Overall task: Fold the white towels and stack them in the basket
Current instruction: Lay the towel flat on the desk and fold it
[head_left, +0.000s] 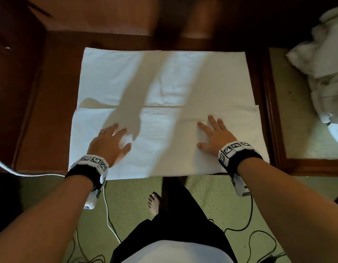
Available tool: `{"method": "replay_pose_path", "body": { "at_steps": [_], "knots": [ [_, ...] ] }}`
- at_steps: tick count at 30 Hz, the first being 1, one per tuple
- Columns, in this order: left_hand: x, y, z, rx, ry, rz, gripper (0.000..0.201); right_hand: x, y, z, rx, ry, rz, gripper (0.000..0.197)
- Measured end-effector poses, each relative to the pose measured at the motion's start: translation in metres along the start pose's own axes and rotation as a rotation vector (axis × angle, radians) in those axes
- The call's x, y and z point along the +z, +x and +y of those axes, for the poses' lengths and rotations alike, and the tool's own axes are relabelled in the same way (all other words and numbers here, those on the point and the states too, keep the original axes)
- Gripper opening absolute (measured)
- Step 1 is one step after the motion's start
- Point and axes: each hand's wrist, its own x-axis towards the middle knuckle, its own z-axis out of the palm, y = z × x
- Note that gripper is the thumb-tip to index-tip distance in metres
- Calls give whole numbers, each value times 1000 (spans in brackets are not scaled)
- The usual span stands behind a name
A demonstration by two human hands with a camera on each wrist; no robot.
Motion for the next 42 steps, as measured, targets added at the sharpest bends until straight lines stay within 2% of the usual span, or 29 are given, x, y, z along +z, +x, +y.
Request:
{"method": "replay_pose_path", "body": {
  "at_steps": [3,6,12,15,17,20,23,26,29,31,34,36,40,42],
  "knots": [
    [-24,9,8,-8,-14,-44,51,3,-9,-4,32,65,59,73],
    [-46,34,11,-19,-29,-75,47,-19,1,-9,41,100,146,54],
    [-104,108,24,-12,-105,25,48,-88,67,14,52,136,292,39],
    [-127,148,29,-14,-97,107,48,-118,101,30,59,95,436,42],
    [-135,177,29,6,-46,147,50,-137,127,40,63,71,475,49],
    [-139,222,24,57,79,195,58,-160,167,54,41,-22,417,63],
    [-129,247,17,61,223,165,69,-169,194,60,20,-120,309,75],
    [-126,253,17,59,250,224,63,-169,203,62,2,-119,359,72],
    [-131,253,23,97,331,327,36,-172,203,64,22,-93,414,61],
    [-135,253,26,111,321,344,28,-174,205,63,38,-92,412,49],
    [-138,259,29,127,244,291,55,-173,203,62,45,-71,418,40],
    [-139,264,32,144,247,266,62,-171,200,64,40,-78,442,36],
    [-142,258,38,228,299,342,28,-174,189,64,18,-95,500,28],
    [-151,247,37,234,242,358,17,-184,180,65,5,-114,527,26]
  ]
}}
